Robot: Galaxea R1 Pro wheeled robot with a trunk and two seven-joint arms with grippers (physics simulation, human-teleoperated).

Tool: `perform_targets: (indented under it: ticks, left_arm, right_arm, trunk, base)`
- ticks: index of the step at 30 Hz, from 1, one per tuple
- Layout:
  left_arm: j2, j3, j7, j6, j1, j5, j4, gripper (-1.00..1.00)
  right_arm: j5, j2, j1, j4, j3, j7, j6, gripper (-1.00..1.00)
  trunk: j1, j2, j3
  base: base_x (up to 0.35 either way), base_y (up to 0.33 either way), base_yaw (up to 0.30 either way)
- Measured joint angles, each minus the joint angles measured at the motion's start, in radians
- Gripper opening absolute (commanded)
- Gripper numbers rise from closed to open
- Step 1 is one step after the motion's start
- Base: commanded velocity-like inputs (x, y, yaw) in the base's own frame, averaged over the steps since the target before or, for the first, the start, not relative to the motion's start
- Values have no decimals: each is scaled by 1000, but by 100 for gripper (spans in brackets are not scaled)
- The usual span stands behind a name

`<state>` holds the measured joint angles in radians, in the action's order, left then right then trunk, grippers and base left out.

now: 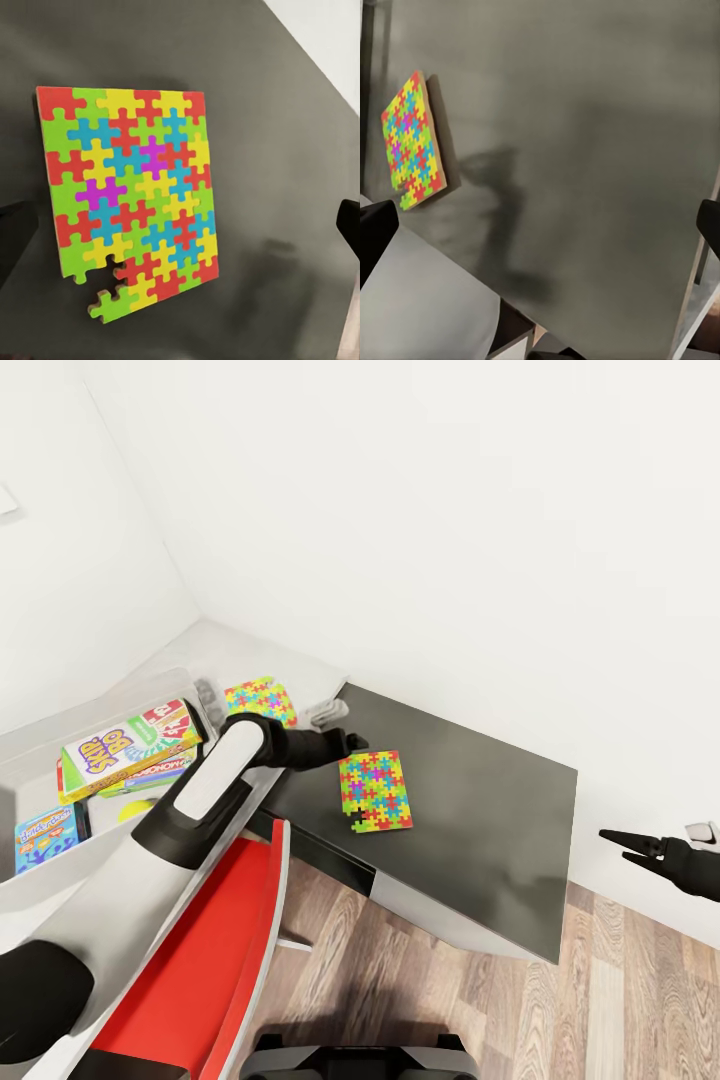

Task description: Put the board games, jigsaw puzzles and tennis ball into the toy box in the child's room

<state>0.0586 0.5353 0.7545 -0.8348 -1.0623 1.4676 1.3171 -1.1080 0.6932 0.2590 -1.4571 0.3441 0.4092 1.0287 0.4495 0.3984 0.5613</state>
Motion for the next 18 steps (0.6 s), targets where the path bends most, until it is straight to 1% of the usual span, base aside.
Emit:
perform_targets:
  ticks: [7, 10, 11, 15, 16, 17, 18]
  left_arm:
    - [2, -1, -20, 1, 7, -9, -6, 100]
    - [9, -2, -28, 1, 13, -11, -8, 100]
    - [9, -2, -28, 1, 13, -11, -8, 100]
    - [30, -3, -57, 4, 16, -12, -15, 100]
    - [30, -3, -58, 5, 16, -12, -15, 100]
    - [39, -3, -86, 12, 17, -15, -31, 100]
    - [40, -3, -87, 12, 17, -15, -31, 100]
  right_arm:
    - [-1, -1, 0, -2, -8, 0, 0, 100]
    - [0, -1, -1, -8, -25, 0, 0, 100]
    - [0, -1, -1, -8, -25, 0, 0, 100]
    - [0, -1, -1, -13, -38, 0, 0, 100]
    - [0, -1, -1, -13, -38, 0, 0, 100]
    - [0, -1, -1, -15, -41, 0, 0, 100]
    - [0, -1, -1, -15, -42, 0, 0, 100]
  trunk:
    - [0, 0, 0]
    - [0, 0, 0]
    - [0, 0, 0]
    - [0, 0, 0]
    - [0, 0, 0]
    - [0, 0, 0]
    - [0, 0, 0]
  base:
    - [0, 0, 0]
    - [0, 0, 0]
    - [0, 0, 0]
    - [0, 0, 0]
    - [0, 0, 0]
    - [0, 0, 0]
    - [0, 0, 0]
